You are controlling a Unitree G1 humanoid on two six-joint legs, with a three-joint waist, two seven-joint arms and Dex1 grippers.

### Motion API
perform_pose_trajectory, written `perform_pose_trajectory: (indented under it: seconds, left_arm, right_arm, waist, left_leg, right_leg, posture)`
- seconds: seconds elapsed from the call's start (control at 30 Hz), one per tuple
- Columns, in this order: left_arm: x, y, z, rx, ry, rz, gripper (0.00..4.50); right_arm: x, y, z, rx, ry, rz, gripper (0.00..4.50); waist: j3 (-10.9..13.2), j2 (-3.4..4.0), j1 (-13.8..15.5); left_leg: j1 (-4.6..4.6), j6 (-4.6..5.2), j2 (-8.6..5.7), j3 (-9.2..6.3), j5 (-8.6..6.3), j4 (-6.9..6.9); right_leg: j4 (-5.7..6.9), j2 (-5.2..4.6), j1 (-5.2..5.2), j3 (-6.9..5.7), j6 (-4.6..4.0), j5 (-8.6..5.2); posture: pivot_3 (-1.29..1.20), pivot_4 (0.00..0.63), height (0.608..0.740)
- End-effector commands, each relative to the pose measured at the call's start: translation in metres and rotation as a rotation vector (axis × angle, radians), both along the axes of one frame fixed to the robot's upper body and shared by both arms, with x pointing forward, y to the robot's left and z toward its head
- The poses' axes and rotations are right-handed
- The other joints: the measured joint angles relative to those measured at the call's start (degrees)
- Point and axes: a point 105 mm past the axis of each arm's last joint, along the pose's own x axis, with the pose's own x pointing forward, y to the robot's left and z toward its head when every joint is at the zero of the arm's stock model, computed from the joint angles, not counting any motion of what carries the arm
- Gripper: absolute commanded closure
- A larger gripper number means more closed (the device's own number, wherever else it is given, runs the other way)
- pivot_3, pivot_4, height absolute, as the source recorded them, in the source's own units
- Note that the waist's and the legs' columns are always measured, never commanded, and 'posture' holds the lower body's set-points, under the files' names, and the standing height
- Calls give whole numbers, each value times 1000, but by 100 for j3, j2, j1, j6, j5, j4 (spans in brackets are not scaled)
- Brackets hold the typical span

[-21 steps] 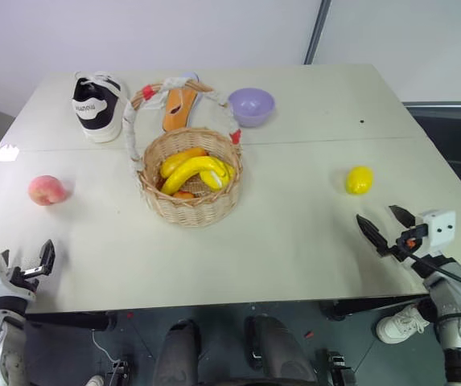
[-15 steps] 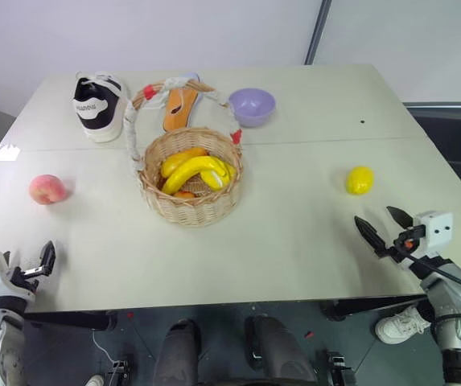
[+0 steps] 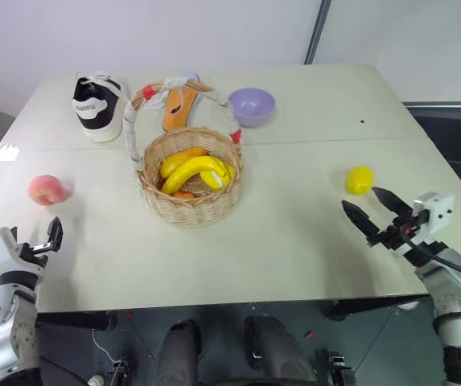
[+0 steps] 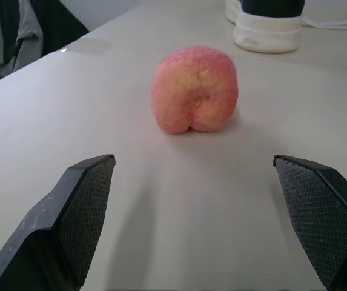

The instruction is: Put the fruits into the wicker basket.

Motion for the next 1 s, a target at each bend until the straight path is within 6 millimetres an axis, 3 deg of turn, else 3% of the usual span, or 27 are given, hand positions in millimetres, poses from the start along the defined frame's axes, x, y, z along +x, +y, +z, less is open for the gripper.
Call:
perform_pose_trajectory:
  seconds: [0.03,0.23,0.43,0.73,1.0]
  left_arm:
    - [12,1,23,63,-49,3,0]
    - [25,5,39,97,-41,51,0]
    - [35,9,55,102,8,112,0]
    - [60,9,71,70,112,100,0]
    - [82,18,62,92,277,103,0]
  right_arm:
    - [-19,55,36,-14,-47,291,20]
    - [-22,122,50,-171,-104,506,20]
    - [-9,150,50,-279,-166,547,20]
    - [-12,162,41,-284,-197,599,20]
    - [-16,164,36,-286,-224,591,20]
  waist:
    - [-1,-3,-9]
    - [-7,-15,-14]
    - [-11,-28,40]
    - [-11,-30,142]
    - [-11,-31,123]
  left_leg:
    - [0,0,0,-2,0,0]
    - [1,0,1,-2,0,0]
    - [-4,0,0,-6,0,1]
    - [-6,0,0,-7,0,2]
    - [-5,0,1,-12,0,-1]
  right_leg:
    - [1,1,0,-1,1,0]
    - [0,2,1,-2,-1,2]
    - [-2,0,0,-8,2,7]
    - [-3,-1,-1,-11,11,13]
    - [-1,1,-2,-17,13,14]
  posture:
    - [0,150,740]
    - [0,150,740]
    - [0,150,740]
    - [0,150,740]
    - [0,150,740]
